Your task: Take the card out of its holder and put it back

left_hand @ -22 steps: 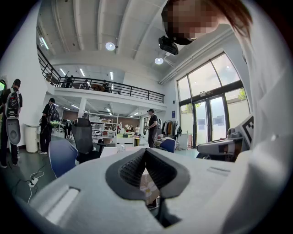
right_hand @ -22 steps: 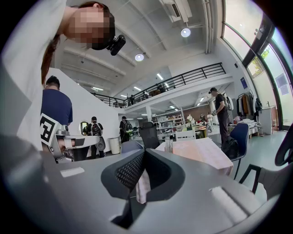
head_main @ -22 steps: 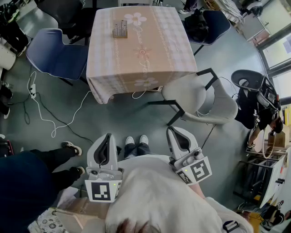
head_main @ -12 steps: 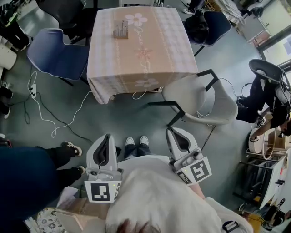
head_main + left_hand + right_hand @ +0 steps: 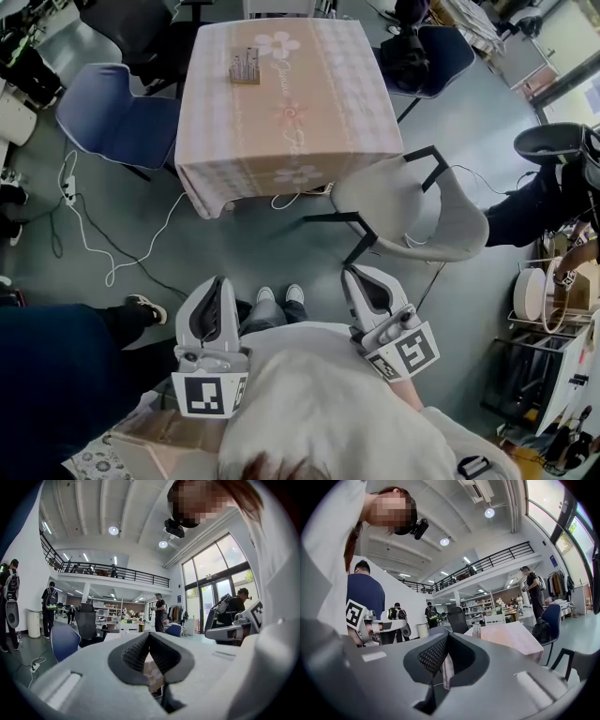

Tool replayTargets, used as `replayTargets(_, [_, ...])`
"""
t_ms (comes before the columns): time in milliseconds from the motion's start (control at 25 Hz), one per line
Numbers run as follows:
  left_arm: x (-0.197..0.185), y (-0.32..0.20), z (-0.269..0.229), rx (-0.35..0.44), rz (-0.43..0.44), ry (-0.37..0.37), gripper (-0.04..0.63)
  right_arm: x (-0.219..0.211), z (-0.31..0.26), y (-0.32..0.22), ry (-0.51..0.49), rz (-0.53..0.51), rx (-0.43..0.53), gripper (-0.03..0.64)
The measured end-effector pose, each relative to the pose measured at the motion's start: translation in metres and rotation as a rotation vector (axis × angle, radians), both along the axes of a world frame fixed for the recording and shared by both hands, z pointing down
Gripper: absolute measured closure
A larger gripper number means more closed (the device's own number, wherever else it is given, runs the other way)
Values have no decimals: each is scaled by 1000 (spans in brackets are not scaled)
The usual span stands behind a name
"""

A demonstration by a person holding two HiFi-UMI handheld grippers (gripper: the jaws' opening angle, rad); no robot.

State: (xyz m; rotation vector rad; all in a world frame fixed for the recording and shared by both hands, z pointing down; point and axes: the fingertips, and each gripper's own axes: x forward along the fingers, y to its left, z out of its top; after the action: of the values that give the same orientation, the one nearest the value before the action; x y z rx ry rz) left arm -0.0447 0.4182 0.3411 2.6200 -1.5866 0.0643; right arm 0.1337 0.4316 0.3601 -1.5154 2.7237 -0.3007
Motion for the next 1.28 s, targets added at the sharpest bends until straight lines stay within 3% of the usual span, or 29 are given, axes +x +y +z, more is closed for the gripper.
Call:
replayTargets(320, [-1, -10, 2, 16, 2, 5, 595, 4, 8, -6, 8, -1, -19, 618])
replayTargets(960, [-65, -101, -6, 35, 56, 22, 595, -74, -3, -81, 16, 24, -18, 618])
replayTargets(1280, [-100, -126, -2, 20, 22, 47, 595, -99, -7, -103, 17, 33, -39, 618])
